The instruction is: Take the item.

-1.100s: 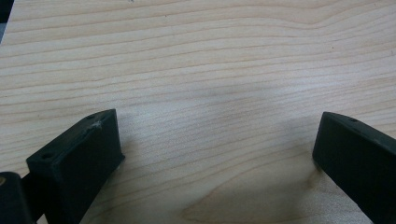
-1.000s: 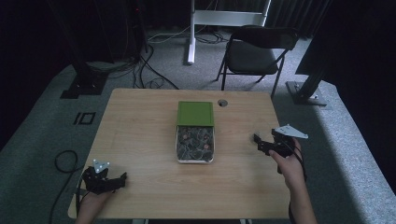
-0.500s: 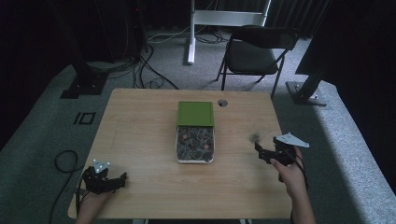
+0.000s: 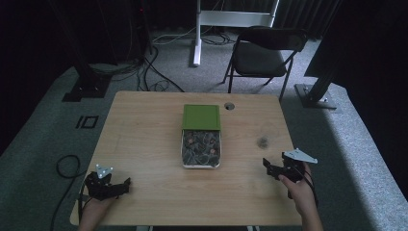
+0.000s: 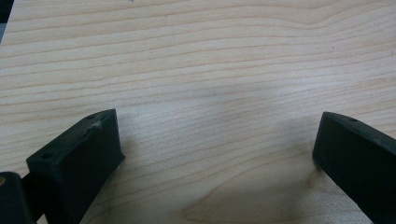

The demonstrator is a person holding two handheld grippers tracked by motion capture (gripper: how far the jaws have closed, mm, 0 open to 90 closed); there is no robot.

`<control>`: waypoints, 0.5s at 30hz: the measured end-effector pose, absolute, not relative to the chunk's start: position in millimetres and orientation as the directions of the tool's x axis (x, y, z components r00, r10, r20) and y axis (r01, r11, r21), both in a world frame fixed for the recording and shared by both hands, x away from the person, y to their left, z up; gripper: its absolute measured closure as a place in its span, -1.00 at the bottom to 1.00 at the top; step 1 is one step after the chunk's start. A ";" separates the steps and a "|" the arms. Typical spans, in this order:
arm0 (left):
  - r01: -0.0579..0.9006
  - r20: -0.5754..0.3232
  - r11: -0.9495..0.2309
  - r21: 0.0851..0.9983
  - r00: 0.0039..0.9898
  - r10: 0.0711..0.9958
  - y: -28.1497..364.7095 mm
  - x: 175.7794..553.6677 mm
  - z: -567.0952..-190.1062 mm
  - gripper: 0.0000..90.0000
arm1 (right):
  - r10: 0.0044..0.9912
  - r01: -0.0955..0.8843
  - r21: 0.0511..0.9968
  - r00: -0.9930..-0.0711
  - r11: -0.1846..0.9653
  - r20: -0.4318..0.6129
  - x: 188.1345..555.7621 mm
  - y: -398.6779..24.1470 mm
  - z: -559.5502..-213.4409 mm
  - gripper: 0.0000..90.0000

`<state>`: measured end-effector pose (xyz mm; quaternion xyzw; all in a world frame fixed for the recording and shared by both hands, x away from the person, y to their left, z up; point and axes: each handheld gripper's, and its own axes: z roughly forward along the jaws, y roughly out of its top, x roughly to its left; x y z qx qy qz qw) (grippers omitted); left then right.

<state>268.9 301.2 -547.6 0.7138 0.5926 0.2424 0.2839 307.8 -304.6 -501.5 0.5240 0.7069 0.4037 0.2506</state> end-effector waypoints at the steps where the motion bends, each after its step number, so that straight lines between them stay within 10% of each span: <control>1: 0.708 0.010 -0.137 0.693 0.180 0.984 301.2 268.9 -547.6 -0.96 | 0.943 0.539 0.833 -0.325 0.125 0.069 307.8 -304.6 -501.5 -0.69; 15: 0.710 0.012 -0.140 0.691 0.182 0.983 301.5 268.8 -547.5 -0.96 | 0.925 0.582 0.797 -0.370 0.162 0.082 297.1 -302.6 -531.4 -0.69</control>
